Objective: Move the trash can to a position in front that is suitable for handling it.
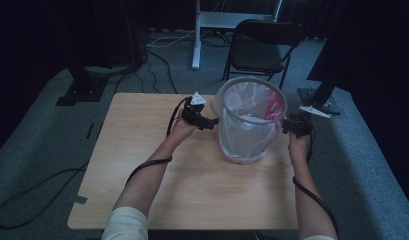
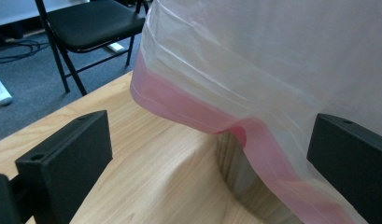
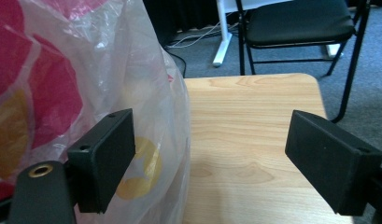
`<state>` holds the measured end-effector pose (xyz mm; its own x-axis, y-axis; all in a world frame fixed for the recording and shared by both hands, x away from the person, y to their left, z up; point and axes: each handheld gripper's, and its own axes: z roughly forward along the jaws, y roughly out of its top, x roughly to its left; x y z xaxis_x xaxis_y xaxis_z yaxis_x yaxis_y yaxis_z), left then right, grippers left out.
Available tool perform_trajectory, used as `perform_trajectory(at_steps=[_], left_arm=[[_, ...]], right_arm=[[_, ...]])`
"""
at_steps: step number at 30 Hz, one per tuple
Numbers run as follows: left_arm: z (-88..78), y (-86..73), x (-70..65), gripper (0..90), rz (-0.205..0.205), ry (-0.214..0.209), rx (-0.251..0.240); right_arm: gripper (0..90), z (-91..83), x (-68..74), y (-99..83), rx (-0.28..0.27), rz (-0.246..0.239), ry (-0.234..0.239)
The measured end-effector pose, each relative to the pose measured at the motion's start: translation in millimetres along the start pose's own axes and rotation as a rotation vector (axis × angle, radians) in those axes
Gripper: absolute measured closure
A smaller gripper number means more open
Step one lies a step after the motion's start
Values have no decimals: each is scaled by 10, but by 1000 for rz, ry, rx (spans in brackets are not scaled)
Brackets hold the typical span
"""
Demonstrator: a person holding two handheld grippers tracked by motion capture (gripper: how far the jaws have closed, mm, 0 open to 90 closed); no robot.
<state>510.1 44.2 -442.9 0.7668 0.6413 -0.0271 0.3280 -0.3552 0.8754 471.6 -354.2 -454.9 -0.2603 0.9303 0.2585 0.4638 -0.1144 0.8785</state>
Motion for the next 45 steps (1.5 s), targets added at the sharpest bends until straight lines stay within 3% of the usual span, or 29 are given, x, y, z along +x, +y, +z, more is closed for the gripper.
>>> perform_trajectory(at_steps=[4, 18, 26, 32, 39, 45], left_arm=[[-74, -55, 38, 0, -14, 5, -8], [-384, -151, 204, 0, 4, 61, 22], [-573, -265, 330, 0, -23, 86, 16], [-734, -318, 404, 0, -16, 121, 32], [-887, -424, 512, 0, -62, 148, 26], [-984, -482, 563, 16, -71, 172, 20]], right_arm=[[154, 43, 71, -4, 6, 6, 17], [160, 197, 384, 6, 24, 9, 64], [160, 286, 610, -22, 43, 16, 101], [161, 326, 788, -21, 56, 0, 102], [164, 400, 973, -51, 75, 12, 142], [164, 434, 1096, -57, 91, 3, 153]])
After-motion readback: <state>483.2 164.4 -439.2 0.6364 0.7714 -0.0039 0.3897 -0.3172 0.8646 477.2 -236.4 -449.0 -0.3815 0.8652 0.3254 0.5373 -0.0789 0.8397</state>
